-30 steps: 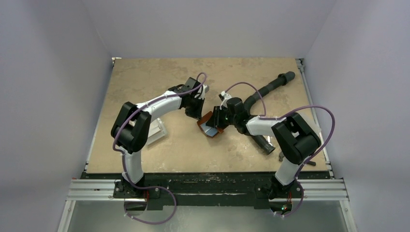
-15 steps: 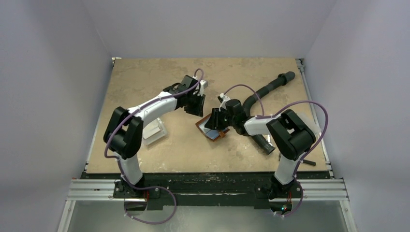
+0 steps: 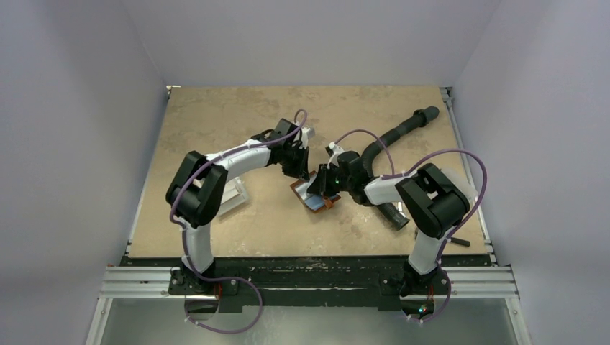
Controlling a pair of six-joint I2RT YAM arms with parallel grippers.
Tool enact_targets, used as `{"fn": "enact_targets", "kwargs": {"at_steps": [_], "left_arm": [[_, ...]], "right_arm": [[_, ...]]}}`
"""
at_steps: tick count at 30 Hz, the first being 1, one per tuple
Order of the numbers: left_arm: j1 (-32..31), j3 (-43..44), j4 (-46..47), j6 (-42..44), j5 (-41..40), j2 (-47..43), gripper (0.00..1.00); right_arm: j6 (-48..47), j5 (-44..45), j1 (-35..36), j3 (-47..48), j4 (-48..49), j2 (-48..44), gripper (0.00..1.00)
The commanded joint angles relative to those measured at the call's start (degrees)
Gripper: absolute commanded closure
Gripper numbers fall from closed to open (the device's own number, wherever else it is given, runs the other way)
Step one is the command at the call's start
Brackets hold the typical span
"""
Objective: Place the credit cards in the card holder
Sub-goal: Open the card holder at the center of the board.
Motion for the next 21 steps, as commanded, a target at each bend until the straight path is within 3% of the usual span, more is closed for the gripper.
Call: {"fn": "enact_targets", "kwargs": {"at_steps": [1,7,14,19,21], "left_arm": [[0.2,0.0,2.2,-2.1,2.9,3.1,1.0],[0.2,1.3,-0.4,-1.7,0.2,6.7,1.0],[0.3,2.5,-2.7,-1.4,-2.1,8.6,1.0],[0.2,2.6,-2.9,-1.4,-2.0,8.6,1.0],[0.2,2.5,-2.9,-1.4,-2.1,8.5,1.0]], "right_arm": [[-0.6,-0.6,-0.3,-1.5,1.0,-1.2,0.86],[-1.9,0.2,-0.3,-2.5,-2.0,-4.5,0.89],[-1.3,0.1,0.4,-5.1,-6.3,-12.8,0.7],[1.5,-2.2,0.5,-9.9,-2.0,-13.8,0.69],[2.9,-2.0,0.5,-12.3,0.2,-12.4,0.74]]}}
